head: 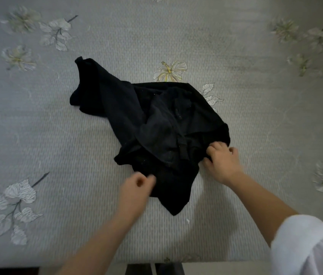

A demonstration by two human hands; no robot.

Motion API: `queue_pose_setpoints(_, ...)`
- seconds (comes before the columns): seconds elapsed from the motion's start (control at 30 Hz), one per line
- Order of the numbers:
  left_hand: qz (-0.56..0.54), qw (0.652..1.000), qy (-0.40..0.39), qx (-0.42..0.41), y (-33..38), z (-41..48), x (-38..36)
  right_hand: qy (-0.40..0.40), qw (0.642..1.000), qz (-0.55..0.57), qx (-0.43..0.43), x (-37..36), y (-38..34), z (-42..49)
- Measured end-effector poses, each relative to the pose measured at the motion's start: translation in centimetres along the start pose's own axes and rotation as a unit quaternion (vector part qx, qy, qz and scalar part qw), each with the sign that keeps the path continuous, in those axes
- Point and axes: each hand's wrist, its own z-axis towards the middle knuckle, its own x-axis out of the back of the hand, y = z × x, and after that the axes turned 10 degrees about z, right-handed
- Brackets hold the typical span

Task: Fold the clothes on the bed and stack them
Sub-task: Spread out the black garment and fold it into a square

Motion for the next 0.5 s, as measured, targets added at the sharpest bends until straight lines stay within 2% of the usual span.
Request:
queue_pose_setpoints(0.03, 0.065, 0.997, -0.025, -0.043, -0.1, -1.4, -1.2, 0.015, 0.998, 0.063, -0.005, 0.0, -0.7, -0.2)
queue_pose_setpoints(0.1, 0.225, 0.966, -0.054, -0.115, -0.7, -3.1, -3.4, 0.034, 0.98, 0.194, -0.031, 0.3, -1.9, -0.6)
queue_pose_setpoints(0.17, 0.349, 0.929, -0.068, -0.108, -0.7, -3.2, -5.1, 0.032, 0.964, 0.261, -0.051, 0.8, -2.6, -0.9)
queue_pose_setpoints(0.27, 0.427, 0.898, -0.08, -0.076, -0.1, -1.7, -6.2, 0.047, 0.946, 0.314, -0.059, 2.0, -3.1, -1.3)
queue_pose_setpoints(0.33, 0.425, 0.897, -0.094, -0.077, 0.5, -0.9, -5.9, 0.07, 0.927, 0.361, -0.07, 3.2, -3.4, -1.3)
queue_pose_setpoints(0.5, 0.263, 0.958, -0.096, -0.056, 2.5, -0.1, -0.6, 0.124, 0.913, 0.383, -0.067, 7.4, -2.5, -2.6)
